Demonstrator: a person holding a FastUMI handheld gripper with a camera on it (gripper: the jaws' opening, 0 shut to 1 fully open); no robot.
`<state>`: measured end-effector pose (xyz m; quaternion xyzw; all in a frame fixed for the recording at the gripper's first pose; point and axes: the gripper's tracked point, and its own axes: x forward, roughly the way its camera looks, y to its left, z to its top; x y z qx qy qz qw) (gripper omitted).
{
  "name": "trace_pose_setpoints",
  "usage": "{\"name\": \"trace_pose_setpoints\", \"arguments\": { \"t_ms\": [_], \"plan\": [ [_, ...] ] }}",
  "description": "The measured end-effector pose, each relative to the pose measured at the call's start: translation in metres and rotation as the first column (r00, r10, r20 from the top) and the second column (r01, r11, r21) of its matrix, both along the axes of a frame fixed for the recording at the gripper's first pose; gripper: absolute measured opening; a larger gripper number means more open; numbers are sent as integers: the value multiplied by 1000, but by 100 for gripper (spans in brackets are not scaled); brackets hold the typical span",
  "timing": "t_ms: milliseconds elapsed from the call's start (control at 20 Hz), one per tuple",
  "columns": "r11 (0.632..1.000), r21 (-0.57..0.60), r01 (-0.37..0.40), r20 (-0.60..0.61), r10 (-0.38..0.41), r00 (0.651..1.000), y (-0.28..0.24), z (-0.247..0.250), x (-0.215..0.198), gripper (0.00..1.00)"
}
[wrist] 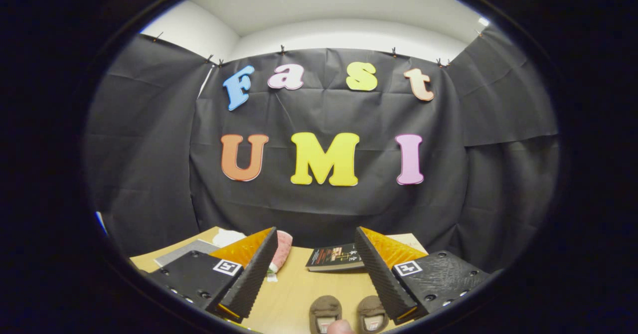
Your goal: Open the storage box then place both shoes into the box .Put the left shoe in first, then the right shoe, with the right side of both shoes facing outward in a uniform manner.
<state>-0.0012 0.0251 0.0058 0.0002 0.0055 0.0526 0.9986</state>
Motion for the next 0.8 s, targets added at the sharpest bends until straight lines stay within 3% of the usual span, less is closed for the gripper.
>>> {"name": "trace_pose_setpoints", "arguments": {
  "t_ms": [300, 550, 800],
  "plan": [
    [999, -24, -35, -45, 34, 998, 4, -13, 6, 95],
    [993, 11, -114, -139, 115, 984, 22, -42, 18, 95],
    [988, 58, -145, -160, 153, 975, 41, -58, 41, 95]
  ]
}}
